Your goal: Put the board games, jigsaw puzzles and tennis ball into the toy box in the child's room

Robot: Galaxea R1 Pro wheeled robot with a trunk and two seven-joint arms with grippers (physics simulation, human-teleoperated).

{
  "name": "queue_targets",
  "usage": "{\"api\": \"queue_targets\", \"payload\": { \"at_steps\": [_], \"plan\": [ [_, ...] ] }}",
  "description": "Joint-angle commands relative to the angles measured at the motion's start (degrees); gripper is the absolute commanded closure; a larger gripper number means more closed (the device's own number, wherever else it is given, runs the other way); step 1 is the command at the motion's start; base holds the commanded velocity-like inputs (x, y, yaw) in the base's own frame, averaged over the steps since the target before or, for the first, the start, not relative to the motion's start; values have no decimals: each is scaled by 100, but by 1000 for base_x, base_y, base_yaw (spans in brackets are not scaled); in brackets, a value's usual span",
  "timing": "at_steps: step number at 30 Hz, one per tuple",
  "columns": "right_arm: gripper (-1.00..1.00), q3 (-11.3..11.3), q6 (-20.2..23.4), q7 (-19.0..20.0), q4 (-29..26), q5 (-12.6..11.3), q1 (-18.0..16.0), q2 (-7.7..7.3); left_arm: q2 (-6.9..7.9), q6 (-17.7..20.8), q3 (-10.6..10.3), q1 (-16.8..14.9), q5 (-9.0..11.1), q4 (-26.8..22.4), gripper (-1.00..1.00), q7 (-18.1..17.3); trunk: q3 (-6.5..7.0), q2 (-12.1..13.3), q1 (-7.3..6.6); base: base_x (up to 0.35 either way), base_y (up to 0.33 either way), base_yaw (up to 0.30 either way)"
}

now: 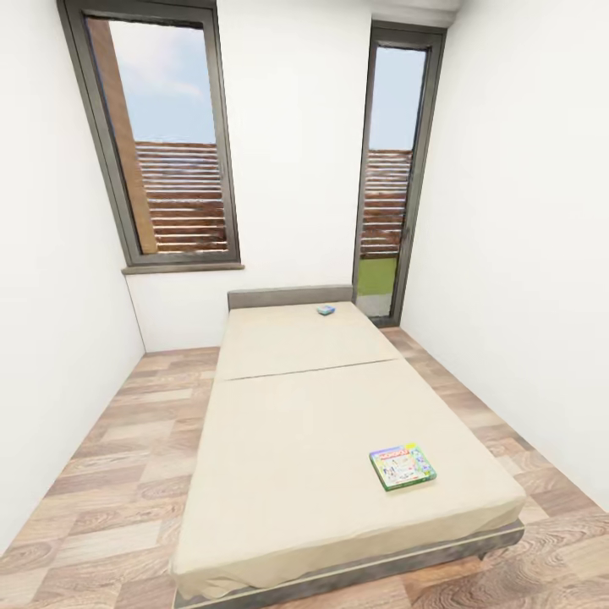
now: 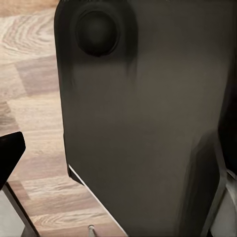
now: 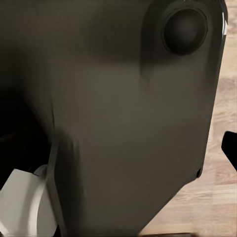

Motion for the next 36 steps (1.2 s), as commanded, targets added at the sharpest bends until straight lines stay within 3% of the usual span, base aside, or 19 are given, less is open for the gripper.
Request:
{"api": "queue_targets", "payload": {
  "at_steps": [1,19,27,36],
  "plan": [
    [-100,-2,5,-1,-2,-4,-1,0,-1,10,0,0,7,-4,-100,-1,15,39,-23,0,0,0],
    [-100,-7,-3,-1,-2,-7,-1,-11,23,-68,-18,0,1,-4,-100,-1,338,761,-418,0,0,0],
    [-100,-7,-5,-1,-2,11,0,-35,43,-969,-18,0,7,2,-100,2,482,1082,-594,0,0,0],
    [-100,-2,-6,-1,-2,26,-1,-47,89,-1216,38,0,27,-4,-100,8,644,1443,-791,0,0,0]
  ]
}}
